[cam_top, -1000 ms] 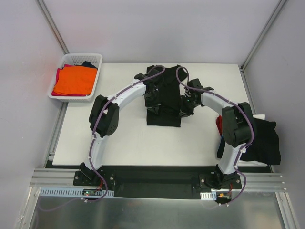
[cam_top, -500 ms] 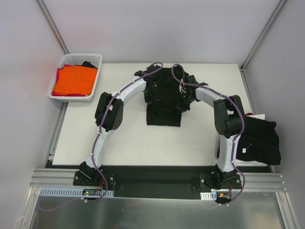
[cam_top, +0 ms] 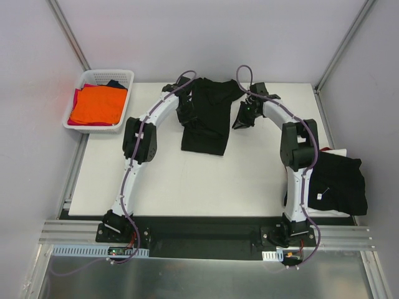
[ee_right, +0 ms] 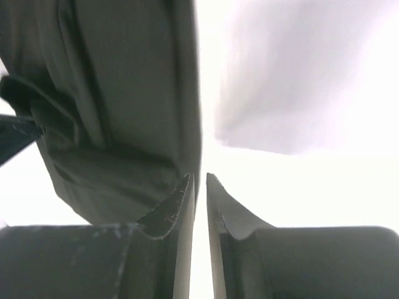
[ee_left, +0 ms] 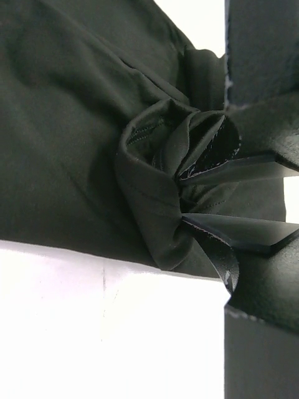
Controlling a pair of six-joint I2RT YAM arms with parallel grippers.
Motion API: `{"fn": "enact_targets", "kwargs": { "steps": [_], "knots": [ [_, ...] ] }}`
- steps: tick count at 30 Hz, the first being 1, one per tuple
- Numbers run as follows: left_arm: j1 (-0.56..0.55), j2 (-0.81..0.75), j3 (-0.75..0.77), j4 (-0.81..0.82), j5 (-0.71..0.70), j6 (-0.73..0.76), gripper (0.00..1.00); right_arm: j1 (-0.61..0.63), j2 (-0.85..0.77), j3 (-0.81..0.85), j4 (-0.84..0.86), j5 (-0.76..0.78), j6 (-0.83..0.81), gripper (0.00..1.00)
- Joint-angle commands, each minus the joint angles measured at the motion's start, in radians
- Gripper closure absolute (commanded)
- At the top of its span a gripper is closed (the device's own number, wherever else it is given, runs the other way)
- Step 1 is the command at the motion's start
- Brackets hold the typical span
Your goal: Fold and stack the t-shirts
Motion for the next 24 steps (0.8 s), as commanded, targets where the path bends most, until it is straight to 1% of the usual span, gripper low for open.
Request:
{"fn": "enact_targets", "kwargs": {
  "steps": [1,6,12,16,20,24],
  "knots": [
    [-0.003,-0.003,0.032,-0.011,-0.007,0.038,0.74,-0.021,0.041,0.080,-0.015,0.005,-0.006,0.83],
    [-0.015,-0.050,-0.025,-0.011,0.009,0.006,0.75,-0.015,0.022,0.049,-0.005,-0.025,0.009,0.83],
    [-0.049,-0.090,-0.083,-0.011,0.003,-0.017,0.74,0.002,-0.064,-0.082,0.034,-0.067,0.032,0.83],
    [-0.076,-0.144,-0.085,-0.012,0.000,-0.029,0.67,0.039,-0.134,-0.153,0.032,-0.085,0.035,0.82],
    [-0.099,-0.199,-0.120,-0.012,0.012,-0.060,0.66,0.069,-0.180,-0.210,0.040,-0.091,0.043,0.71],
    [-0.144,-0.253,-0.215,-0.012,0.010,-0.085,0.69,0.092,-0.237,-0.282,0.052,-0.093,0.061,0.73]
  ]
}}
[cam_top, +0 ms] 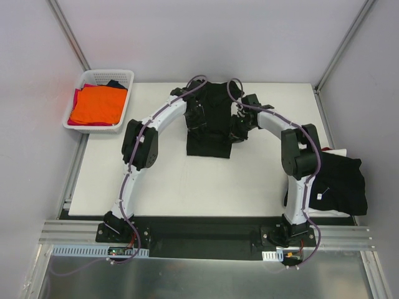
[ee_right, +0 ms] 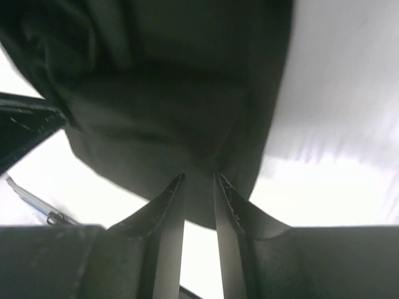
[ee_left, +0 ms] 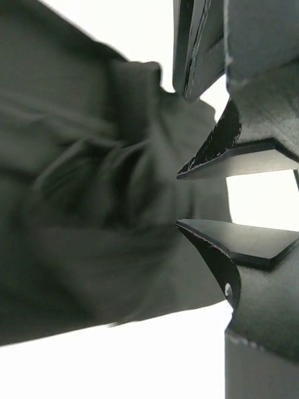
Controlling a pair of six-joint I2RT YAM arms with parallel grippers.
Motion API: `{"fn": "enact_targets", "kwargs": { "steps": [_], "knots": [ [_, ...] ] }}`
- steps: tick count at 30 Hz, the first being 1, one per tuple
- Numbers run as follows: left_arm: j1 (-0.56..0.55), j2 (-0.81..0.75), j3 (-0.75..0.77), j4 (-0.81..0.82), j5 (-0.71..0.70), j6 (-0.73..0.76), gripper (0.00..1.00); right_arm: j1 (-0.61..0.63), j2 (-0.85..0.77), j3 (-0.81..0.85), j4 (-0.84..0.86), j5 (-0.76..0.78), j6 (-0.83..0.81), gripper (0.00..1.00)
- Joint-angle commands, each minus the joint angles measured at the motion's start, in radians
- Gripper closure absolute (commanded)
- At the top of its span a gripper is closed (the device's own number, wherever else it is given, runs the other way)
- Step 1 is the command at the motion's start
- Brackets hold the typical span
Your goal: Fold and stack the t-shirts
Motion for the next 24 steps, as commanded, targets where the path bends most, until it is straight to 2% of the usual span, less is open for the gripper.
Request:
{"fn": "enact_targets", "kwargs": {
  "steps": [1,9,10,11,12,13,15,18,21,24],
  "knots": [
    [-0.058,-0.140,-0.097,-0.032,0.000,-0.043,0.69,0.022,-0.124,-0.097,0.024,-0.023,0.024,0.73],
    [-0.143,-0.218,-0.185,-0.032,-0.043,-0.054,0.69,0.048,-0.254,-0.258,0.035,0.005,0.011,0.74],
    [-0.148,-0.236,-0.210,-0.028,-0.052,-0.057,0.69,0.052,-0.256,-0.263,0.033,0.005,0.010,0.75],
    [-0.150,-0.243,-0.225,-0.028,-0.057,-0.060,0.70,0.059,-0.256,-0.261,0.033,0.005,0.008,0.84],
    [-0.151,-0.246,-0.237,-0.028,-0.061,-0.065,0.74,0.063,-0.253,-0.258,0.032,0.008,0.008,0.90],
    [-0.150,-0.243,-0.253,-0.025,-0.066,-0.065,0.87,0.066,-0.252,-0.252,0.032,0.009,0.008,0.95],
    [-0.150,-0.237,-0.248,-0.025,-0.089,-0.049,0.99,0.077,-0.245,-0.225,0.029,0.017,0.014,0.99],
    [-0.150,-0.229,-0.213,-0.030,-0.141,-0.020,1.00,0.085,-0.238,-0.170,0.016,0.037,0.022,0.99],
    [-0.147,-0.223,-0.187,-0.050,-0.264,-0.005,1.00,0.097,-0.218,-0.096,-0.040,0.095,0.019,0.99],
    [-0.141,-0.186,-0.176,-0.067,-0.345,0.004,1.00,0.138,-0.176,-0.009,-0.190,0.322,0.007,0.99]
  ]
}}
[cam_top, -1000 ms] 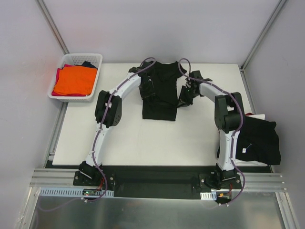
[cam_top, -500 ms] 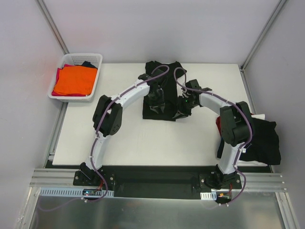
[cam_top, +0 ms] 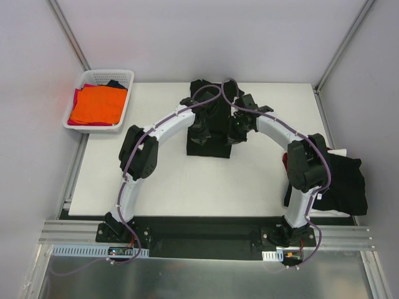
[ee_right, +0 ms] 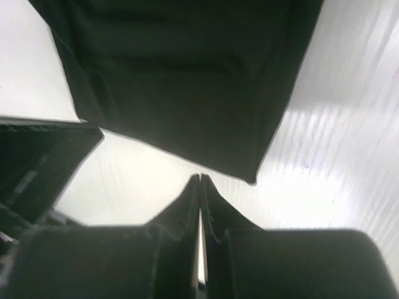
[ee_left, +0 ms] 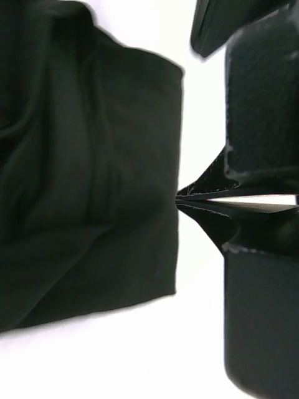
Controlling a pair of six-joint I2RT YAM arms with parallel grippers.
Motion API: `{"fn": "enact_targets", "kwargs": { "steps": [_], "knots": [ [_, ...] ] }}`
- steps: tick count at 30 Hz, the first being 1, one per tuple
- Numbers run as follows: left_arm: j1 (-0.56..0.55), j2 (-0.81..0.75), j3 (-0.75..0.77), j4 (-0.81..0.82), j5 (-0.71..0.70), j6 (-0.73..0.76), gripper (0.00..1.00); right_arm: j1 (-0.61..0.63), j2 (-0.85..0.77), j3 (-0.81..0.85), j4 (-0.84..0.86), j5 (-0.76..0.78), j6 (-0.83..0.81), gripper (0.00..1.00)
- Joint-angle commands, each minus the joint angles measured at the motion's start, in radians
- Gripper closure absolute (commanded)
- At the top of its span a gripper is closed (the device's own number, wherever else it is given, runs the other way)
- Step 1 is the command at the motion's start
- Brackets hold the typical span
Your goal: Fold and stack the t-shirts
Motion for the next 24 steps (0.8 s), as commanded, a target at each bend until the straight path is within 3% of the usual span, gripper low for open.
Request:
{"fn": "enact_targets", "kwargs": {
  "steps": [1,4,10,24],
  "knots": [
    [0.014,0.009,0.050,-0.047,-0.177,0.035,1.00,0.048,0.028,0.159,-0.181,0.306,-0.004,0.99],
    [0.014,0.022,0.039,-0.050,-0.251,0.022,1.00,0.086,0.032,0.161,-0.207,0.443,0.025,0.99],
    [0.015,0.055,0.041,-0.050,-0.319,-0.008,1.00,0.121,0.055,0.139,-0.225,0.523,0.082,0.99],
    [0.019,0.127,0.036,-0.042,-0.223,-0.019,0.99,0.124,0.160,0.106,-0.140,0.393,0.097,0.99]
  ]
}}
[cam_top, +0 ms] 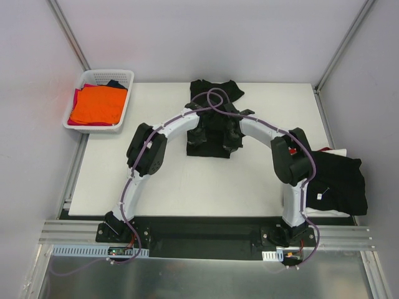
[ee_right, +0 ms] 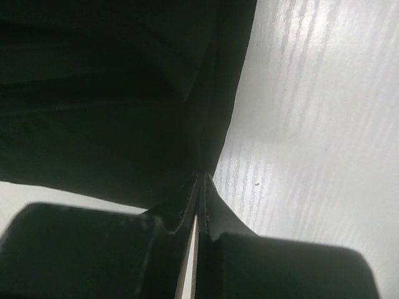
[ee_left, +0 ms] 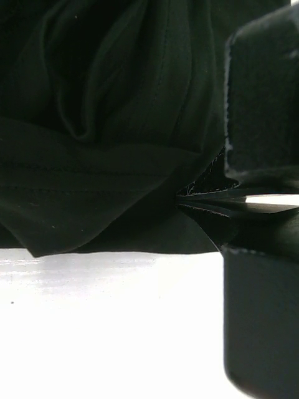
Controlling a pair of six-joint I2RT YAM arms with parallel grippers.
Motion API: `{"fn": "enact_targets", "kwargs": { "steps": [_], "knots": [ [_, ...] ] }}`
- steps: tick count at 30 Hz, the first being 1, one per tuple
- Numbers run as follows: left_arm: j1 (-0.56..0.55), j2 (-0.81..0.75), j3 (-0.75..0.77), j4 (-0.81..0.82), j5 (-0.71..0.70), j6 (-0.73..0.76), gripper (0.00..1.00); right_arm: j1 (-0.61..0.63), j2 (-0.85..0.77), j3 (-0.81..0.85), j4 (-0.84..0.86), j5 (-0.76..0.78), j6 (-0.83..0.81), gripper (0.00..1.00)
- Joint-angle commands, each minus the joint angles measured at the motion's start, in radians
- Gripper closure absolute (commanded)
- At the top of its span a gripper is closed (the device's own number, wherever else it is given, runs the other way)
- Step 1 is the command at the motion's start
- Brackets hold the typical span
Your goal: Fold and stack the t-shirts
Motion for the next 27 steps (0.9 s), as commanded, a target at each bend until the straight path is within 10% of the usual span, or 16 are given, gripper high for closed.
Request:
{"fn": "enact_targets", "kwargs": {
  "steps": [1,27],
  "knots": [
    [0.011,0.008,0.004,-0.016,0.023,-0.013,0.99,0.002,0.019,-0.035,0.022,-0.041,0.027,0.99],
    [-0.204,-0.371,-0.663,0.094,0.112,-0.204,0.98,0.149,-0.290,-0.533,0.093,-0.091,0.193,0.99]
  ]
}}
